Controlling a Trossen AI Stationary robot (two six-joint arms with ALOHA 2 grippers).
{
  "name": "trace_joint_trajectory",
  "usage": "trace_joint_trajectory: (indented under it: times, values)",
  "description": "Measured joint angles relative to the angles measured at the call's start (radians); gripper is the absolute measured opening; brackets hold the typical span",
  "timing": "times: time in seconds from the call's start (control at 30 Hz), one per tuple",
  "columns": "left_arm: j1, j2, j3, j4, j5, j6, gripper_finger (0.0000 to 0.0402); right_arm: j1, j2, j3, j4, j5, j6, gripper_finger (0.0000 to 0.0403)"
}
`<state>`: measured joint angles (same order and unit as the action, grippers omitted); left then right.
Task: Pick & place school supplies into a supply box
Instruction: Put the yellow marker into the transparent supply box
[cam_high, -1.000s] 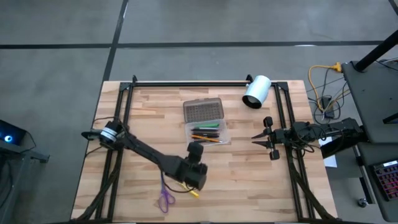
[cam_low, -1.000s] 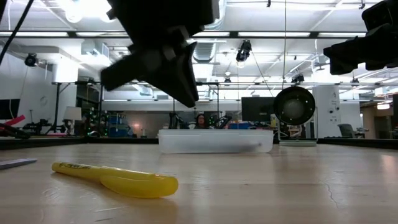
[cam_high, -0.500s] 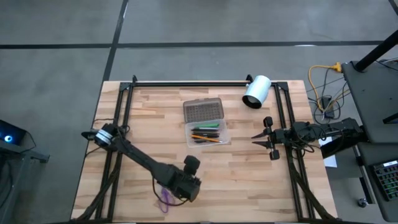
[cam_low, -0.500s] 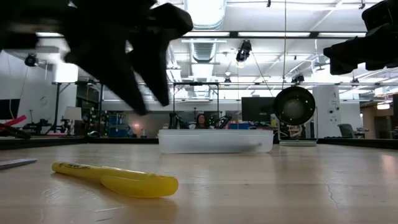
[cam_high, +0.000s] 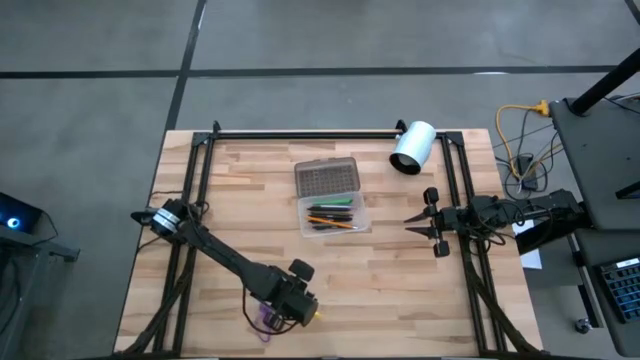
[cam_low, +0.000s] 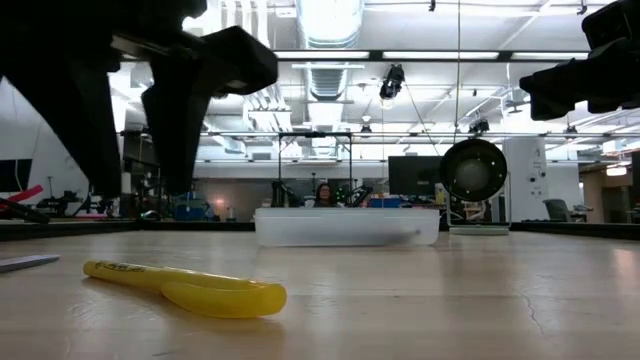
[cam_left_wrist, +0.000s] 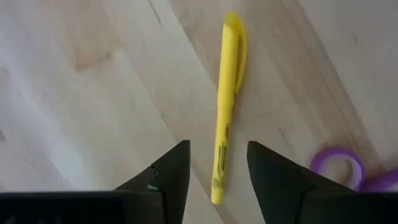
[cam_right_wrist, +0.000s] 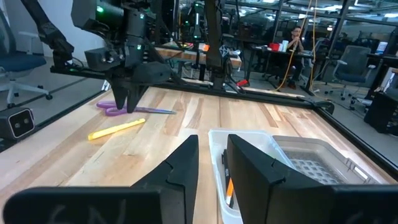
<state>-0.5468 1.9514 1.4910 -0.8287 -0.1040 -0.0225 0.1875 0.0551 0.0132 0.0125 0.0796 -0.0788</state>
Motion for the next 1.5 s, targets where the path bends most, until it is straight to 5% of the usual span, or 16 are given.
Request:
trace_joint_trajectory:
  times: [1.5]
  values:
    - [-0.003,0.02,-0.001,-0.081,0.085,-0.1,0.0144,0.0,0.0,0.0,0.0,0.0,0.0,0.007]
